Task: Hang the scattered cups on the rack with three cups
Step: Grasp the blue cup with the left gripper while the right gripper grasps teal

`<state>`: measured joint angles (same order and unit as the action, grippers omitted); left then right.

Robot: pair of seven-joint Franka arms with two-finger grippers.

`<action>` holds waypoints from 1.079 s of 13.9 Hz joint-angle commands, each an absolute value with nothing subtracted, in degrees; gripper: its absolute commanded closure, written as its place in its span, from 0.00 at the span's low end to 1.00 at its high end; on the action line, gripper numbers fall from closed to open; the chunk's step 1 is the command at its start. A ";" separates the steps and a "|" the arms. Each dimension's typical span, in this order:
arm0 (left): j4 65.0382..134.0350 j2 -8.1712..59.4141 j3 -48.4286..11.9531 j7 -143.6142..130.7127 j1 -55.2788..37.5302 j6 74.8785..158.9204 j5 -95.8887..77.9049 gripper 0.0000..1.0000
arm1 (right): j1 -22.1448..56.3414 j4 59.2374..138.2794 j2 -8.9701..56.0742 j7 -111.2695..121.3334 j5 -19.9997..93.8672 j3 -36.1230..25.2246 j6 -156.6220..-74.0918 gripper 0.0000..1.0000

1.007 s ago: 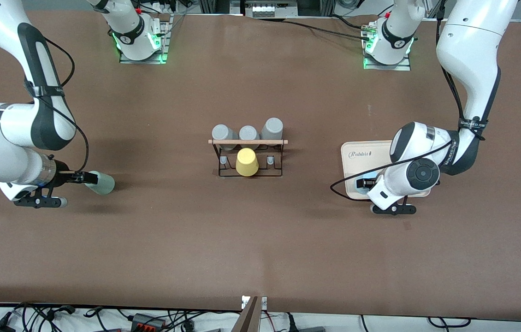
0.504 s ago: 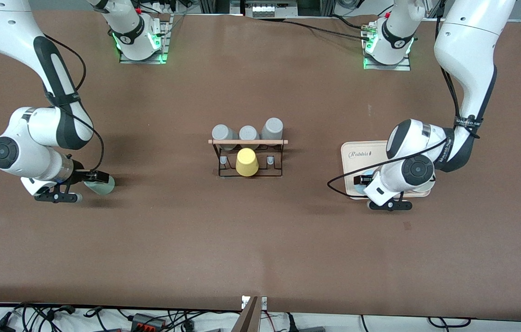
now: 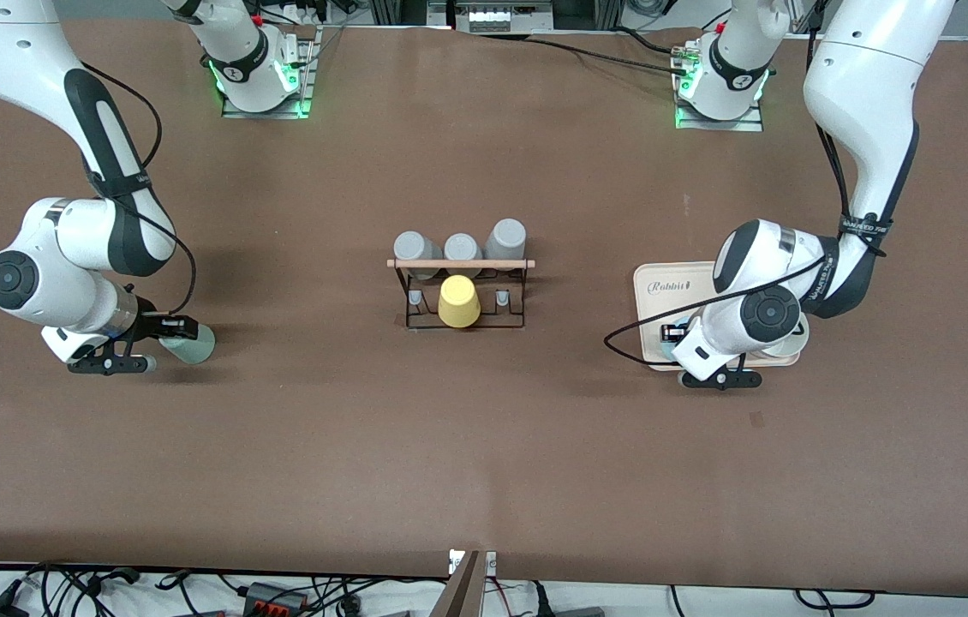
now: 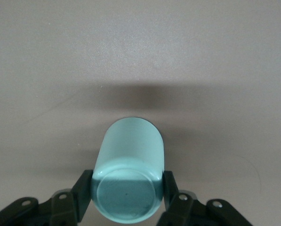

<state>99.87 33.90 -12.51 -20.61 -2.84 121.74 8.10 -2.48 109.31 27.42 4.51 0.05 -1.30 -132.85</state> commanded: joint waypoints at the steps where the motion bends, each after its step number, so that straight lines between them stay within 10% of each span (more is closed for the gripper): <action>1: 101.69 31.82 -13.70 -21.71 -2.38 122.35 9.05 0.85 | -2.90 109.17 26.89 5.71 -0.35 -0.88 -133.16 0.65; 3: 100.64 31.21 -14.59 -21.71 -1.41 121.91 8.96 0.99 | -2.46 107.24 26.11 5.19 -0.26 -0.70 -130.71 0.68; 15: 79.56 33.04 -16.52 -44.44 -11.85 111.36 -5.60 0.99 | 3.95 83.86 24.97 -2.18 0.62 -0.09 -103.64 0.67</action>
